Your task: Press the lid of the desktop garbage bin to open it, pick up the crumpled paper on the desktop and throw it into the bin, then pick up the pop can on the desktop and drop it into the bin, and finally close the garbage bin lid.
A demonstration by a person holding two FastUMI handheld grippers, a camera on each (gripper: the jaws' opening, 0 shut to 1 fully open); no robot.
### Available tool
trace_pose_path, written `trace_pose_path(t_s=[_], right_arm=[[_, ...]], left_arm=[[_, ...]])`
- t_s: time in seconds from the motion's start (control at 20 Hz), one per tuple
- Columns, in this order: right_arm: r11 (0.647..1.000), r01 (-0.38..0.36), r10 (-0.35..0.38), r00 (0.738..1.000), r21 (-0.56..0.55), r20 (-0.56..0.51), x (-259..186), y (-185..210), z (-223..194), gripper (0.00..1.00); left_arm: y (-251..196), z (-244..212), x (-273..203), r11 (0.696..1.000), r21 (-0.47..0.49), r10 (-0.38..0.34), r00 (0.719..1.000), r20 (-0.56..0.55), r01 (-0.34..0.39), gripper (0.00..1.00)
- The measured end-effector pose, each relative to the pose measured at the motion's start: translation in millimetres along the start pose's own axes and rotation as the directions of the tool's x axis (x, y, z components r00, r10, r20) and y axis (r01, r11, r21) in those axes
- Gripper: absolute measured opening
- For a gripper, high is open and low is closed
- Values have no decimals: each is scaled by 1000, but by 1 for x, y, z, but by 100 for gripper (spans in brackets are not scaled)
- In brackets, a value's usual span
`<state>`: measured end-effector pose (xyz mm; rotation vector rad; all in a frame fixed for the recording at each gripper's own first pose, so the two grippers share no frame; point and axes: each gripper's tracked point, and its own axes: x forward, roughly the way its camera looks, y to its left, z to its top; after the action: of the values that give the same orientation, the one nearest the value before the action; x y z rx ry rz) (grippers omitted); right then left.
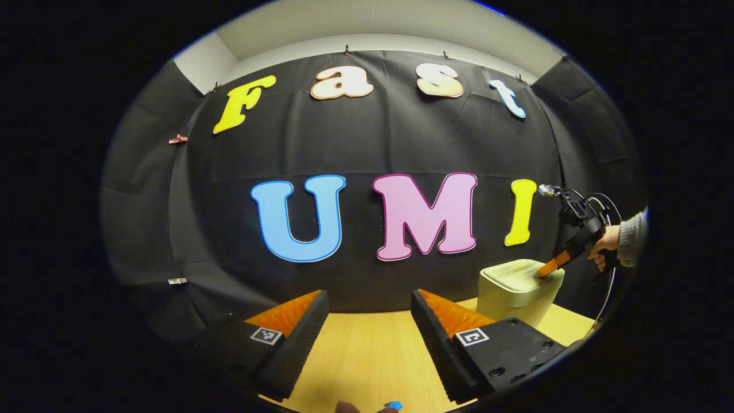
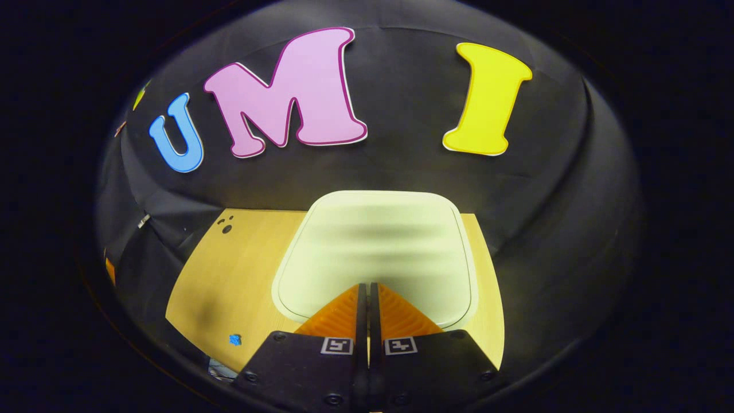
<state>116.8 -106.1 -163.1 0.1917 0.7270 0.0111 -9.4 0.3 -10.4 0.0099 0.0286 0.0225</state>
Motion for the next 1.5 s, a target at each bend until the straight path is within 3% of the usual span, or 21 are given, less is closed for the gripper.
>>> trace_pose_path(t_s=[0.35, 0.75, 1.35, 1.5], right_arm=[[999, 13, -7, 979, -31, 203, -21, 7, 41, 5], [997, 45, -13, 900, -64, 436, -52, 11, 89, 5], [994, 56, 1, 837, -88, 547, -86, 19, 112, 2], [992, 63, 5, 838, -106, 546, -89, 27, 114, 5]], left_arm=[[2, 2, -1, 1000, -2, 5, 1000, 2, -5, 94], [3, 4, -1, 1000, 2, 3, 1000, 10, -3, 94], [2, -2, 1, 1000, 4, -5, 1000, 5, 5, 94], [2, -4, 2, 1000, 3, -6, 1000, 2, 6, 94]])
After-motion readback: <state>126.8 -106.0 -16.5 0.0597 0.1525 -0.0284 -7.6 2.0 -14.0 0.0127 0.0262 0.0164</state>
